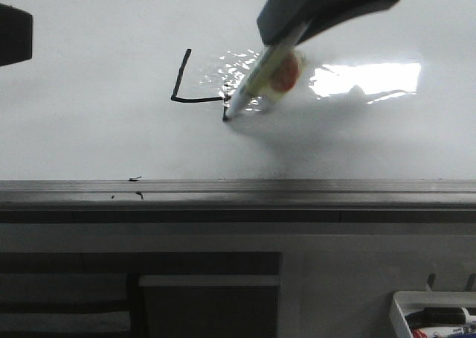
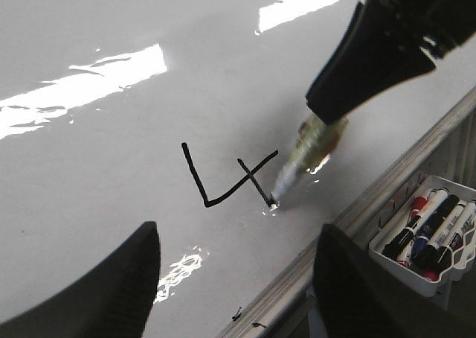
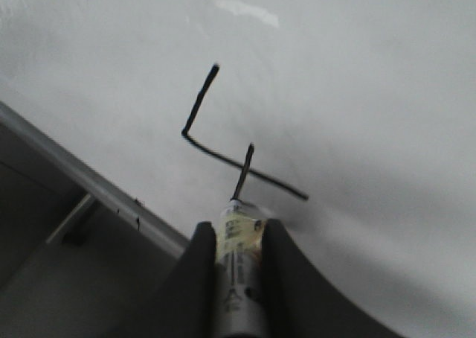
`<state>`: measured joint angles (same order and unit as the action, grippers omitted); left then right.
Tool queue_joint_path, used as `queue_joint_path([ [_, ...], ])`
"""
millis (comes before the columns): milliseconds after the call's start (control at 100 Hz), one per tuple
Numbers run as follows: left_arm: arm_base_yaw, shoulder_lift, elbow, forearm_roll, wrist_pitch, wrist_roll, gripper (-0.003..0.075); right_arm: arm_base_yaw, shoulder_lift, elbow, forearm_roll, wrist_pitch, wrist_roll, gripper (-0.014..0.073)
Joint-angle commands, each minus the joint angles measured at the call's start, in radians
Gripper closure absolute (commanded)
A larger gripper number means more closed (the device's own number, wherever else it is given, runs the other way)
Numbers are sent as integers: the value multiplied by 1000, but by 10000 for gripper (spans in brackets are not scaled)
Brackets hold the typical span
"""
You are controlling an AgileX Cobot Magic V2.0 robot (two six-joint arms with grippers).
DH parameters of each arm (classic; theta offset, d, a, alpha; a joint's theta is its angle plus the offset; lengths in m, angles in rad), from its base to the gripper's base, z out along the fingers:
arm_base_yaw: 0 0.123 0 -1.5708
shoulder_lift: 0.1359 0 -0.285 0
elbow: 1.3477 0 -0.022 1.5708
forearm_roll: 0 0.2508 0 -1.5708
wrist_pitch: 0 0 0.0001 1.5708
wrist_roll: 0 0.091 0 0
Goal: Write number 4 on whiteboard
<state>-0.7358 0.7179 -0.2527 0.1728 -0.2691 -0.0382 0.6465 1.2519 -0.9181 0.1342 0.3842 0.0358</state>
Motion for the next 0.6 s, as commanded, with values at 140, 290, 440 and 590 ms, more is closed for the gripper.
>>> queue_joint_path([
  [140,-1,20,-27,38,-77,-4,303,36,-25,-15,-4,-70,-8,656],
  [290,-10,126,-27,110,-133,-4,303,101,-26,-66,-4,11,-61,656],
  [440,-34,283,-35,150,-294,-4,303,166,-26,-97,-4,38,-68,656],
  [590,-34,419,-73,179,-343,-4,303,198,-26,-110,-4,54,-68,656],
])
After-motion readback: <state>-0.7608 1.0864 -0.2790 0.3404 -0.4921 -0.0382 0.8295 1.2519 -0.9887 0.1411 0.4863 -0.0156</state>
